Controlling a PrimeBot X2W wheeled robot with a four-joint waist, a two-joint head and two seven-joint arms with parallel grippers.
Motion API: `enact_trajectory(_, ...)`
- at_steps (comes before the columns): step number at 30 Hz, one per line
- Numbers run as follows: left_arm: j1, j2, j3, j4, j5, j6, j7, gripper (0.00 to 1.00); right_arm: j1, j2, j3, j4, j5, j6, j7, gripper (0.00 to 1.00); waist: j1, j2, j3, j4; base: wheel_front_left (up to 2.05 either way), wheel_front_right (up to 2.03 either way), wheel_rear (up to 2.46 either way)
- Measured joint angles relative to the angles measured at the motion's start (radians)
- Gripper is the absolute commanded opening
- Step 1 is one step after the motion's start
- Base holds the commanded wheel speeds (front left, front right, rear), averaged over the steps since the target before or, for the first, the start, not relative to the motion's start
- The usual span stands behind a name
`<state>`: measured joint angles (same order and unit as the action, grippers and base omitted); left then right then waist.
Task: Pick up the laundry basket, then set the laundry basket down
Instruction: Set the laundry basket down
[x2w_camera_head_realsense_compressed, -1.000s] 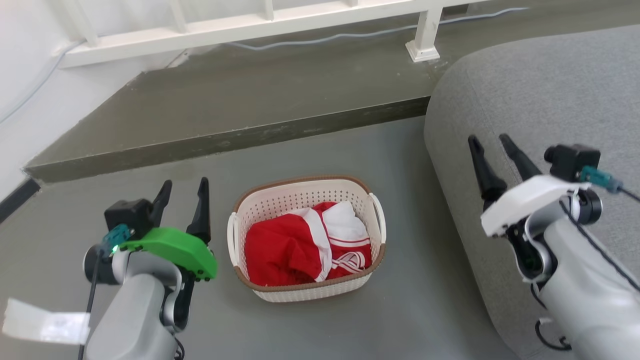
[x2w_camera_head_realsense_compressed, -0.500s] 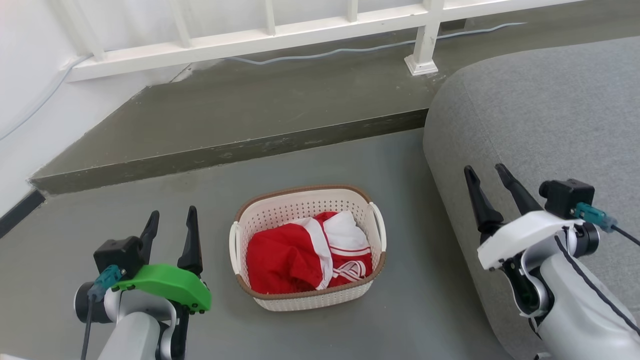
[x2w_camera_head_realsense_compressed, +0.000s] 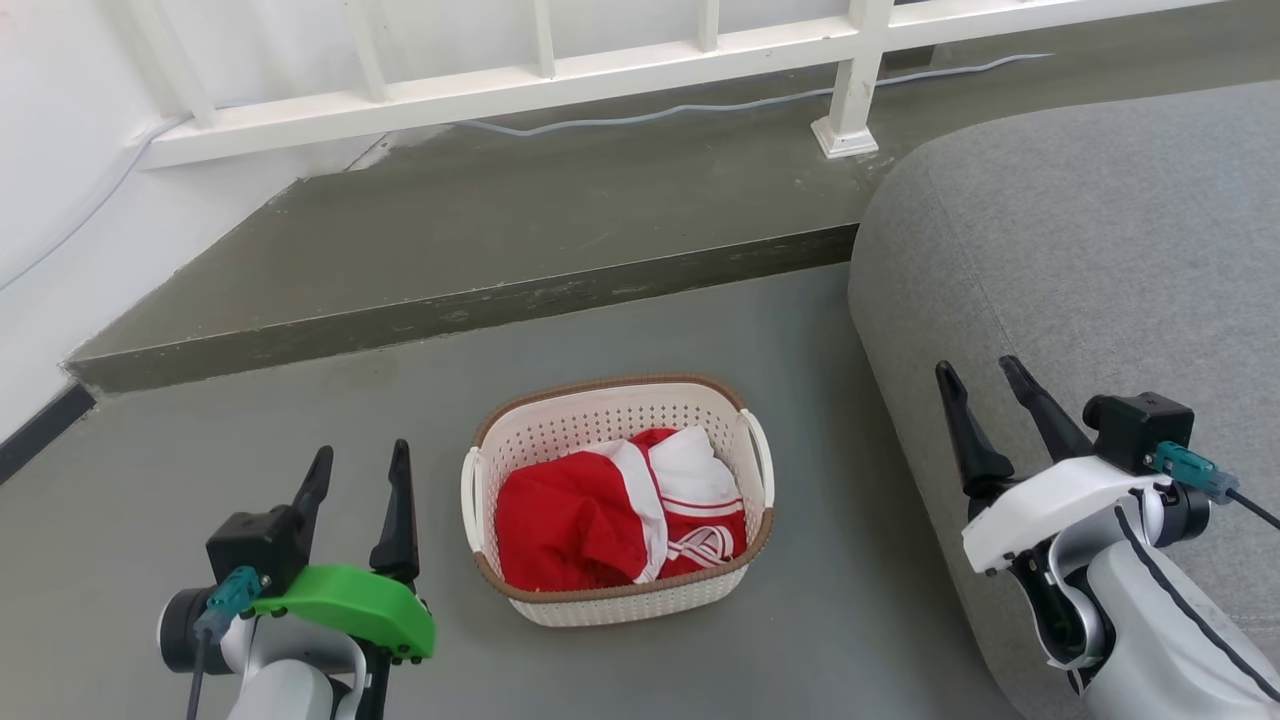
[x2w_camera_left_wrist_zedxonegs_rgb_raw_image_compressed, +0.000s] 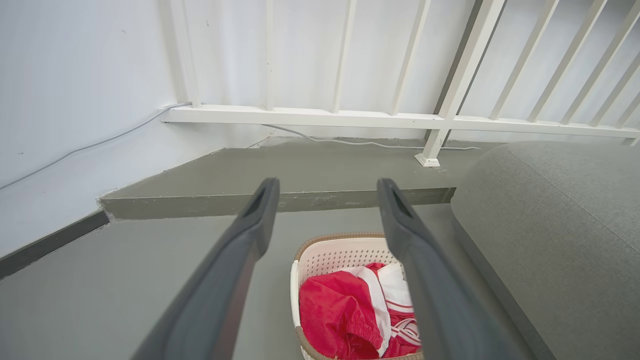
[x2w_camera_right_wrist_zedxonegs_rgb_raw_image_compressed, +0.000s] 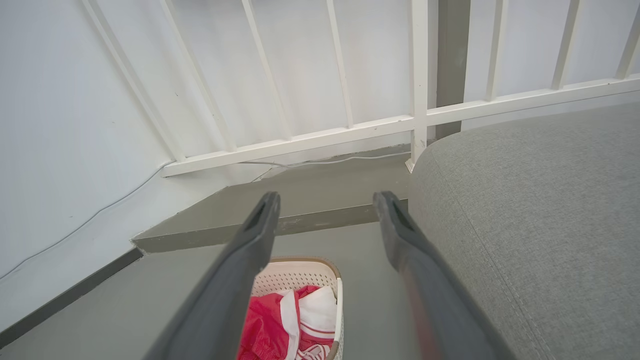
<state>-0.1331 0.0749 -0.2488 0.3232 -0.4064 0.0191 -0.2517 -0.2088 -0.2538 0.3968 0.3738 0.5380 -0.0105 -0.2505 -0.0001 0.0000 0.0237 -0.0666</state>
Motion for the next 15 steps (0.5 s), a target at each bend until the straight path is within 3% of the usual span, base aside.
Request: enact_trajectory(15,0.037,-0.007,0.007,-0.039,0.028,-0.001,0.000,1.00,0.040,0.009,-0.027,-0.032,-0.038,0.001,0.000,1.00,0.0000,0.0000,0.000,0.001,0.00,0.00,0.00)
